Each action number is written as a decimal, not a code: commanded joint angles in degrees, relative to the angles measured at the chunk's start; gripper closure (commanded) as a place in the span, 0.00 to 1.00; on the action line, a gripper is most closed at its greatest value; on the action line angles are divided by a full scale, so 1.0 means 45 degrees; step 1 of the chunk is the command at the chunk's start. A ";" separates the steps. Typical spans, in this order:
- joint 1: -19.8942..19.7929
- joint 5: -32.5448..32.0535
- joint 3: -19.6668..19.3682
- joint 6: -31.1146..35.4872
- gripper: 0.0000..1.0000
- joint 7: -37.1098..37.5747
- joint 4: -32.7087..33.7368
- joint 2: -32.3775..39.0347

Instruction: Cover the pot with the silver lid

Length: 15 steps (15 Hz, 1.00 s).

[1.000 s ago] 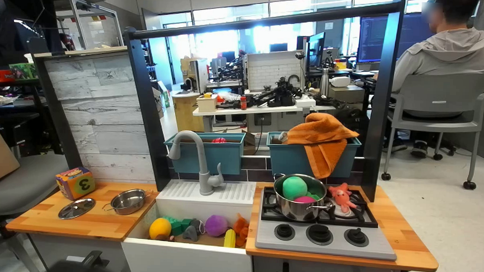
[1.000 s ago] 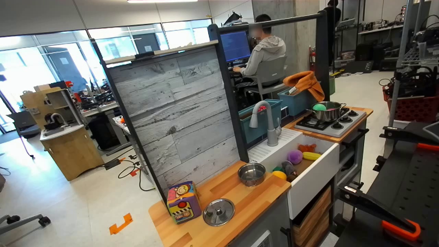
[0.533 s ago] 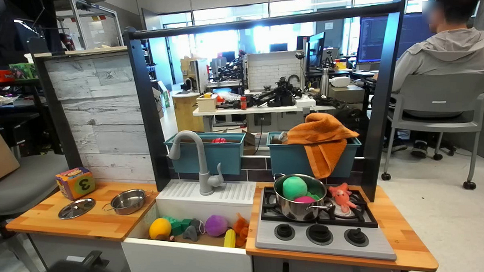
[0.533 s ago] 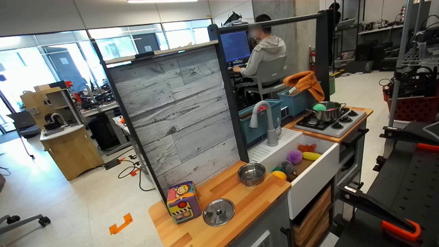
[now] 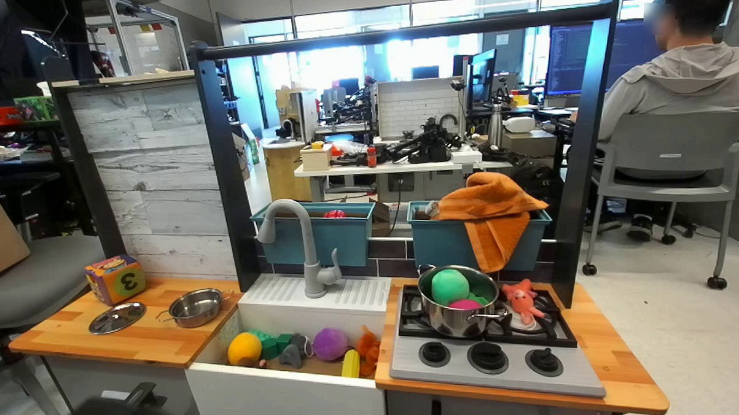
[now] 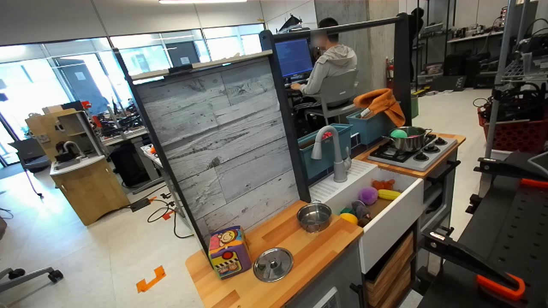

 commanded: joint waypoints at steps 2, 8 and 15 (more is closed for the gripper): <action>0.0130 -0.0046 -0.0105 -0.0037 0.00 0.0041 0.0026 0.0007; 0.0130 -0.0046 -0.0106 -0.0037 0.00 0.0041 0.0026 0.0007; 0.0998 0.1300 0.0277 0.0294 0.00 0.0166 0.0617 0.1422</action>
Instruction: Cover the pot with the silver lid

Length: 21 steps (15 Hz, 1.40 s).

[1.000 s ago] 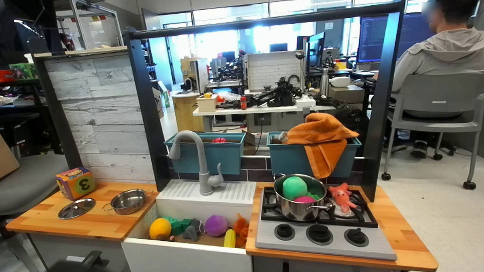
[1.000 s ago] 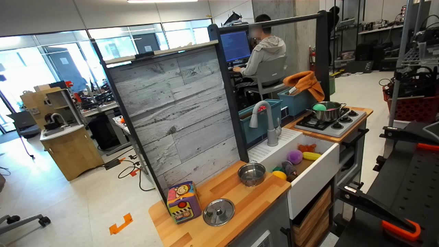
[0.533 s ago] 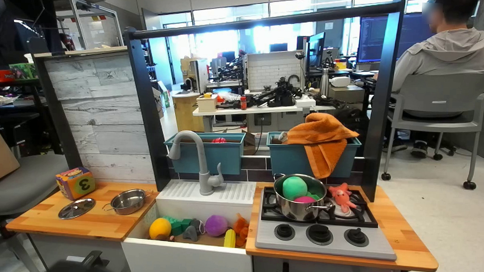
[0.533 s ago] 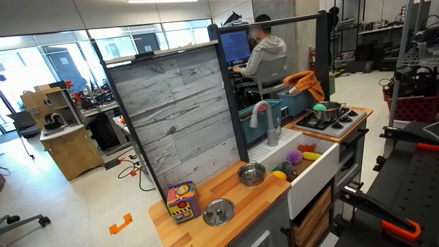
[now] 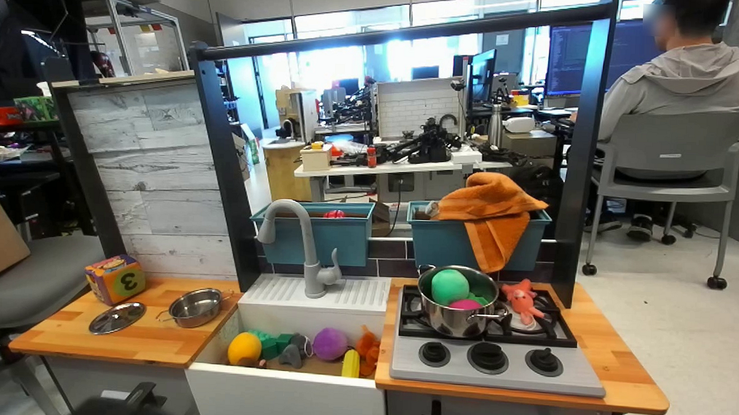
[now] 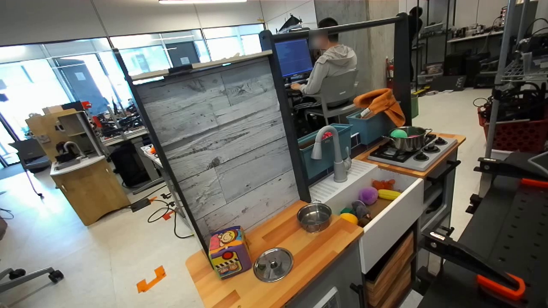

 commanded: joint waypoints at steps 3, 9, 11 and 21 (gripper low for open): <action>0.1056 0.0872 0.0699 0.0476 0.00 0.0101 0.0815 0.1806; 0.1887 0.0552 0.1586 0.2983 0.00 0.0372 0.0477 0.3372; 0.2066 0.0111 0.1834 0.3745 0.00 0.0447 0.0363 0.3973; 0.2666 -0.2773 0.2077 0.4899 0.00 -0.0148 0.0452 0.6343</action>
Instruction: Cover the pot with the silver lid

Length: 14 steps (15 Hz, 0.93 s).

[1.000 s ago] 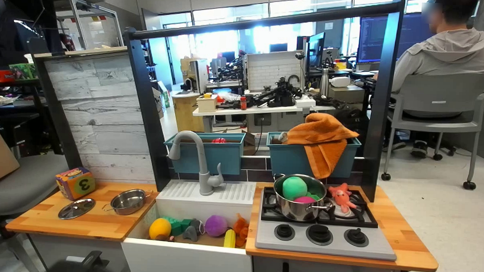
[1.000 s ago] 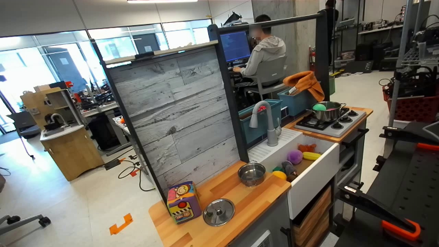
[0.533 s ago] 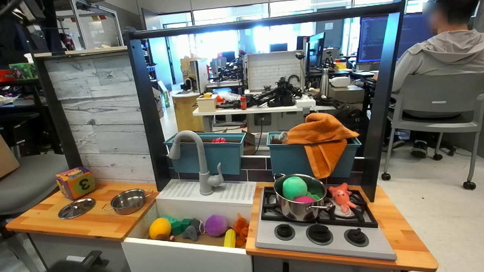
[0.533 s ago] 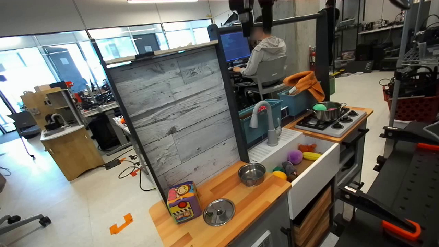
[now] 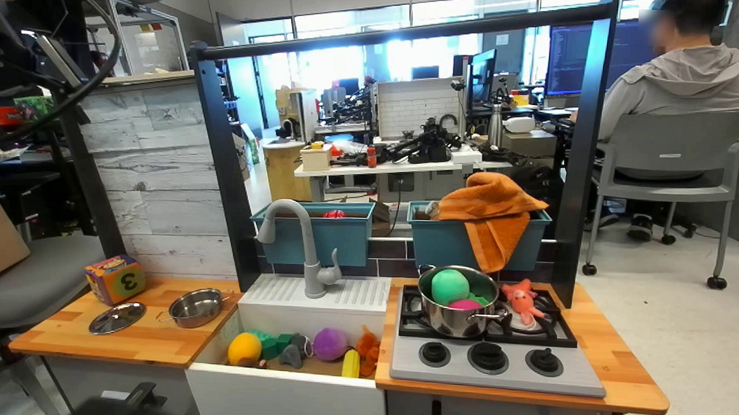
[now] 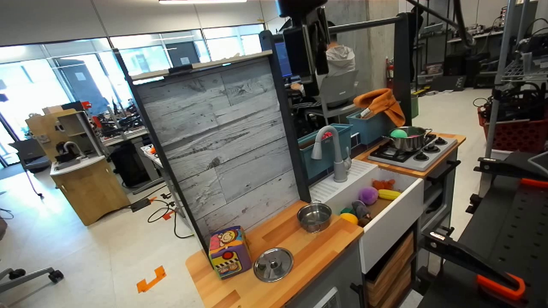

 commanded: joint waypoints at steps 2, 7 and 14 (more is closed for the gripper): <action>0.0230 0.0491 0.0108 0.0119 0.00 -0.1145 -0.0159 0.0822; 0.0139 0.0515 0.0092 0.0362 0.00 -0.3226 -0.0396 0.1932; -0.0142 -0.1809 -0.0692 0.6017 0.00 -0.5079 -0.0390 0.4807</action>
